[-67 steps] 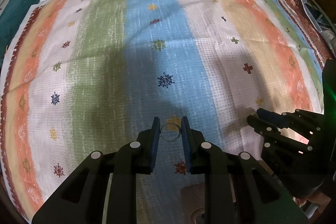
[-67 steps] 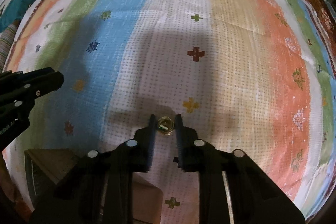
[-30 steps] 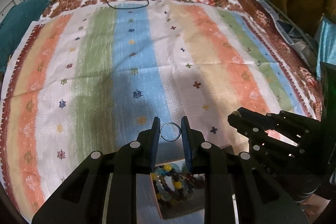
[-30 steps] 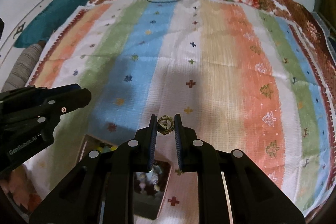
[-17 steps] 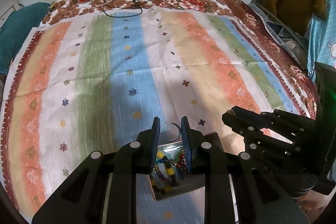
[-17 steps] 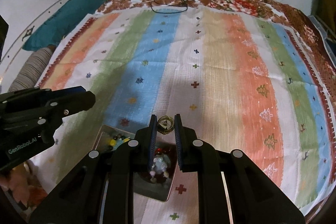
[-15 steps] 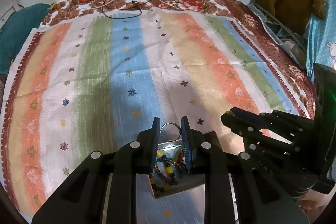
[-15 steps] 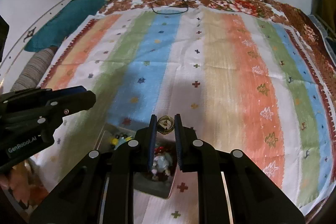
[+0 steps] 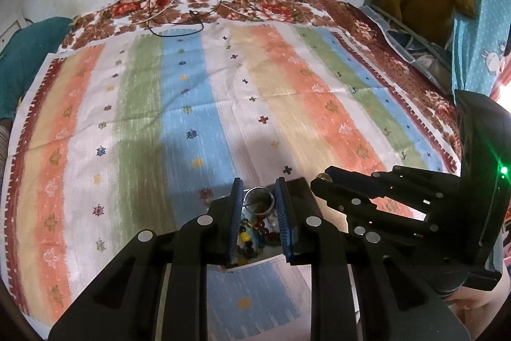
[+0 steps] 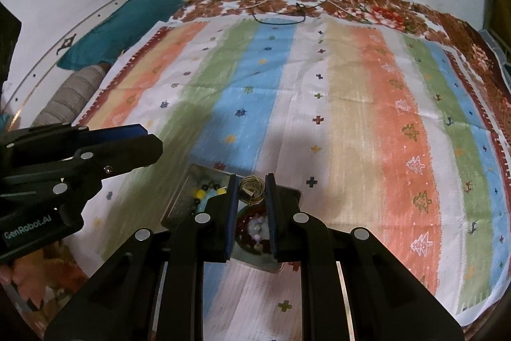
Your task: Organize jewelry
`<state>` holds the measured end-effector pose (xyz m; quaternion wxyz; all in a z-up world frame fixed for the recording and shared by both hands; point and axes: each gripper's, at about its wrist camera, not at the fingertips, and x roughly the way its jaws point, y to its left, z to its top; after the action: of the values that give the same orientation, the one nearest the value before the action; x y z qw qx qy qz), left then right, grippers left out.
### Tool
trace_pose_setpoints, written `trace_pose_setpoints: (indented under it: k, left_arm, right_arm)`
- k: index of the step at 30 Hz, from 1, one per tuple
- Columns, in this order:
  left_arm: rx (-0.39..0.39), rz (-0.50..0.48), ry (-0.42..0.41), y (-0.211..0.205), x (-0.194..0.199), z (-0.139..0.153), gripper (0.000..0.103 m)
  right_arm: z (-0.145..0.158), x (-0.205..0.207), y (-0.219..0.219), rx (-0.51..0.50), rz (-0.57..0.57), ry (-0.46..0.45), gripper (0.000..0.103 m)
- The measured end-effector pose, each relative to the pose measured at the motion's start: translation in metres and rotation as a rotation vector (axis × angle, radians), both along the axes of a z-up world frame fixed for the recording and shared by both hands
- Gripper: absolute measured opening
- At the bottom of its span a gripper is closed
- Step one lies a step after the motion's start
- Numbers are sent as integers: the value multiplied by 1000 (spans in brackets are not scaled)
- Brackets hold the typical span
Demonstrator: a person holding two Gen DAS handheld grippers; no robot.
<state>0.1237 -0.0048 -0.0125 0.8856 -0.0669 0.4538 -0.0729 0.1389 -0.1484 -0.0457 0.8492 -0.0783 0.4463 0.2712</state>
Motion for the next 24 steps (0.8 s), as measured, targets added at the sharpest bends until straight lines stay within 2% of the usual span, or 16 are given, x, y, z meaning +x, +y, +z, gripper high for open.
trace_pose_setpoints:
  k: [6, 8, 9, 10, 15, 18, 20, 22, 24]
  left_arm:
    - [-19, 20, 16, 5, 2, -3, 20]
    - [-31, 37, 26, 9, 2, -3, 30]
    - [-36, 41, 26, 10, 2, -3, 35]
    - [-46, 50, 26, 13, 2, -2, 36]
    - [-71, 81, 18, 23, -8, 1, 46]
    - [-70, 94, 16, 27, -17, 1, 56]
    - [-75, 102, 17, 30, -23, 1, 58]
    - [-82, 101, 18, 32, -30, 1, 67]
    - [-69, 100, 12, 31, -36, 1, 72]
  right_arm:
    - [-3, -3, 4, -4, 17, 8, 18]
    - [-3, -3, 4, -4, 22, 7, 22]
    - [-1, -4, 3, -3, 19, 0, 35]
    - [0, -5, 1, 0, 12, -9, 42]
    - [6, -12, -7, 10, 3, -24, 45]
    - [10, -17, -13, 16, -4, -36, 53]
    - [14, -23, -19, 22, -8, -47, 57]
    - [17, -27, -27, 36, -14, -51, 63]
    - [18, -30, -33, 41, -23, -56, 67]
